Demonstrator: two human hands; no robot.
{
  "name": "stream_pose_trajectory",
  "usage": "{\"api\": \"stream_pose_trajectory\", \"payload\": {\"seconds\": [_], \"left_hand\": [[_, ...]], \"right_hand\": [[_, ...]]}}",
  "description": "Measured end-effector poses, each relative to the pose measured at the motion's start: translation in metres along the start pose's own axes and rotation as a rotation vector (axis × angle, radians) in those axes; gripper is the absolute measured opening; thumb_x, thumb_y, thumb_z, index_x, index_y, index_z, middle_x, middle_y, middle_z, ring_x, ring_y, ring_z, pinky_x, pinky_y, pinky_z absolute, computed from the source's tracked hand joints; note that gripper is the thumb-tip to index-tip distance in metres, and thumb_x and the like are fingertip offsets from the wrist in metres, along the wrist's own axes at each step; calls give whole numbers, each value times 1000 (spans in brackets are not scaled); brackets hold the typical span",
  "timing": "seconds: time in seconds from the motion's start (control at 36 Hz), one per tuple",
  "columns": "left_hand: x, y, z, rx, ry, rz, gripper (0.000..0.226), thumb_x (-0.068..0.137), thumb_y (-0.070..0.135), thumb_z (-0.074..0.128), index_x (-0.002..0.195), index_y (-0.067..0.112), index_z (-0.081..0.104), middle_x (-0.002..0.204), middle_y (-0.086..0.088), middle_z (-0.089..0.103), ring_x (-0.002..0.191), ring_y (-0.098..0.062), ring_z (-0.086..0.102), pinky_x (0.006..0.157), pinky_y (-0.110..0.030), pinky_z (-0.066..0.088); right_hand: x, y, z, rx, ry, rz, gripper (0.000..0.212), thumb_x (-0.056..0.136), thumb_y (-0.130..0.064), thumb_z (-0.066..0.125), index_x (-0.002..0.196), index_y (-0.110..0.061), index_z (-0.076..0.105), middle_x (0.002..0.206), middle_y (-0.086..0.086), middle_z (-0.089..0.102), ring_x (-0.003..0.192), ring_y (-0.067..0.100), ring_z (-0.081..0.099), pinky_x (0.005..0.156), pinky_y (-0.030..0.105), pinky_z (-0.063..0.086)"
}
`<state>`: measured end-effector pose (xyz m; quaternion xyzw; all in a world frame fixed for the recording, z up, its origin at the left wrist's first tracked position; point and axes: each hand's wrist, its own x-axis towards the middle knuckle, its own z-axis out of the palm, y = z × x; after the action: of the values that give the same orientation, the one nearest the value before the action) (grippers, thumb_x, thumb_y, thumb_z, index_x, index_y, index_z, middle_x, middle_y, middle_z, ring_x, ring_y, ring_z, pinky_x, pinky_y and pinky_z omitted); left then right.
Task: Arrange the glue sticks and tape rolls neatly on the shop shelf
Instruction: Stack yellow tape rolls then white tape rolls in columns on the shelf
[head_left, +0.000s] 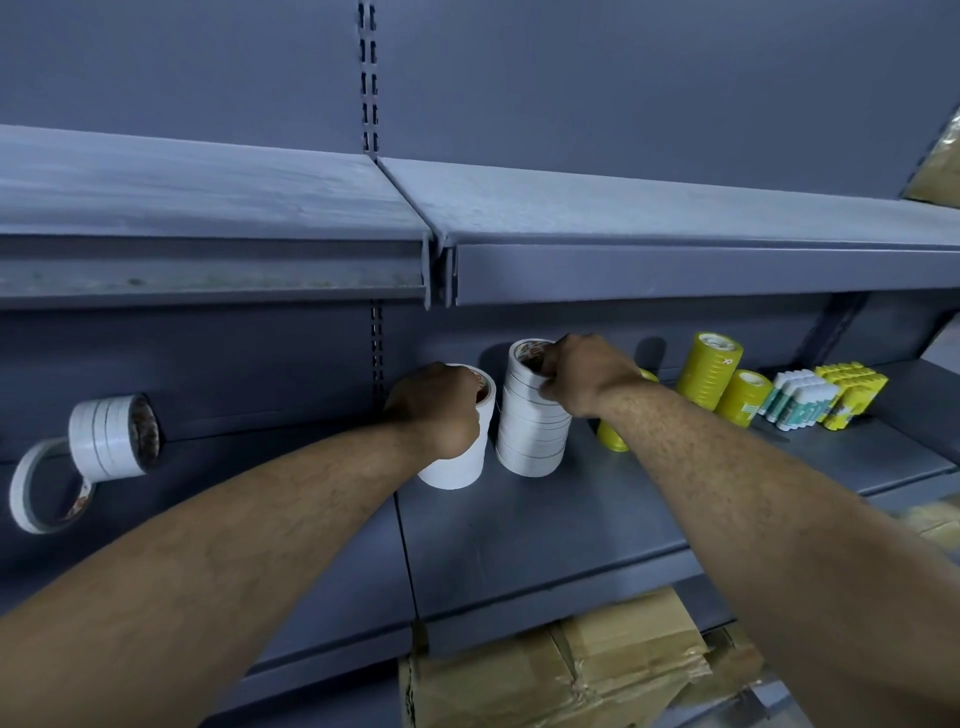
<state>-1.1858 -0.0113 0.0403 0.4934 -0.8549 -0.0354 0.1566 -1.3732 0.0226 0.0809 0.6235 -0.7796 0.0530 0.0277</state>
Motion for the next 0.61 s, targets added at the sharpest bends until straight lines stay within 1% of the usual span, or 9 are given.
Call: {"api": "stream_pose_trajectory", "payload": {"seconds": [0.06, 0.17, 0.22, 0.28, 0.33, 0.42, 0.56, 0.61], "left_hand": [[1, -1, 0, -1, 7, 3, 16, 87, 26, 61, 76, 17, 53, 94, -6, 66, 76, -24, 50, 66, -29, 40], [1, -2, 0, -4, 5, 4, 14, 86, 25, 62, 77, 18, 55, 96, -7, 67, 78, -26, 53, 66, -29, 40], [1, -2, 1, 1, -2, -2, 13, 86, 25, 62, 78, 16, 56, 96, -7, 67, 78, -26, 54, 66, -29, 41], [2, -3, 2, 8, -5, -7, 11, 85, 25, 62, 84, 14, 62, 98, -6, 68, 79, -26, 55, 67, -29, 44], [1, -3, 3, 9, -6, -5, 13, 86, 25, 62, 92, 15, 67, 100, -5, 68, 86, -27, 61, 71, -30, 49], [1, -4, 3, 9, -7, 4, 12, 86, 24, 62, 92, 16, 68, 98, -5, 68, 89, -27, 63, 73, -31, 51], [3, -7, 3, 23, 11, 24, 18, 84, 30, 58, 88, 14, 66, 96, -5, 68, 87, -28, 62, 66, -28, 42], [2, -6, 3, 10, 40, 25, 21, 85, 32, 55, 92, 16, 66, 97, -4, 69, 88, -28, 62, 66, -27, 42]], "right_hand": [[0, 0, 0, -10, -8, 0, 22, 87, -31, 67, 105, -19, 73, 101, 2, 69, 84, 20, 58, 71, 28, 50], [1, -1, -4, -24, -48, -14, 25, 86, -32, 69, 106, -19, 73, 106, 1, 68, 88, 19, 57, 78, 31, 54], [1, -1, -6, -46, -65, -25, 27, 85, -33, 70, 108, -18, 72, 108, 0, 67, 89, 19, 56, 76, 30, 52], [0, -2, -6, -53, -64, -20, 28, 86, -32, 71, 109, -18, 71, 109, 1, 68, 89, 19, 56, 73, 29, 48], [0, -3, -5, -64, -53, -17, 28, 87, -32, 69, 112, -18, 70, 111, 1, 67, 89, 20, 55, 72, 28, 46], [-1, -4, -3, -70, -39, -12, 28, 88, -32, 67, 114, -21, 68, 114, 1, 66, 94, 21, 57, 73, 29, 46], [-3, -6, -7, -62, -54, 3, 30, 86, -34, 69, 113, -21, 68, 113, 0, 65, 97, 22, 59, 76, 30, 51], [-6, -7, -9, -43, -66, 17, 35, 82, -39, 71, 113, -24, 69, 110, -2, 66, 99, 21, 60, 79, 31, 53]]}}
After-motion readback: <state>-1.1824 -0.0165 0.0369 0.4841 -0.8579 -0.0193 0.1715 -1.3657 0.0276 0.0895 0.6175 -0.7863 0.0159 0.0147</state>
